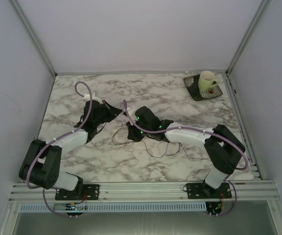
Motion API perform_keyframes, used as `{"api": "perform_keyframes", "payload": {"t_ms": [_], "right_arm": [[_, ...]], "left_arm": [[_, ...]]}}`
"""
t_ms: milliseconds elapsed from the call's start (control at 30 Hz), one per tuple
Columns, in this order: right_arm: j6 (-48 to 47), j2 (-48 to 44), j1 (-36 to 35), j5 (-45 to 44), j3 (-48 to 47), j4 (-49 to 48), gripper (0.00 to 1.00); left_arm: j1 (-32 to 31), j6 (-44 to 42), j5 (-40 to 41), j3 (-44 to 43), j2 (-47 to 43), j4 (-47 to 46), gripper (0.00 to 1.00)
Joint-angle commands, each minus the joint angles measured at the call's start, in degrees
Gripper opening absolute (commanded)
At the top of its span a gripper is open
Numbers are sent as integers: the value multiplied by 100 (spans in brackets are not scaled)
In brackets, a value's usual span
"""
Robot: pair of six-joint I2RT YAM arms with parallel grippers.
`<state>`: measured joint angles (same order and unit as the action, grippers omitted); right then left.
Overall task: Zip-tie the wires
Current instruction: Tie the cable at the center of the board.
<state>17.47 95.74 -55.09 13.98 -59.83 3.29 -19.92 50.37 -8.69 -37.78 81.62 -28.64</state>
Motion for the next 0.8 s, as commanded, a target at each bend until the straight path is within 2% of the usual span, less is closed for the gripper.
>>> {"api": "perform_keyframes", "payload": {"t_ms": [0,600,667,767], "right_arm": [[124,122,-194,248,137,421,0],[164,246,-240,161,65,512,0],[204,234,-190,134,52,498,0],[328,188,-75,121,95,483,0]], "left_arm": [[163,-74,215,-341,70,-540,0],[312,-102,154,-383,230,-582,1],[342,-182,169,-324,91,-426,12],[408,-297,345,-147,-306,-113,35]]}}
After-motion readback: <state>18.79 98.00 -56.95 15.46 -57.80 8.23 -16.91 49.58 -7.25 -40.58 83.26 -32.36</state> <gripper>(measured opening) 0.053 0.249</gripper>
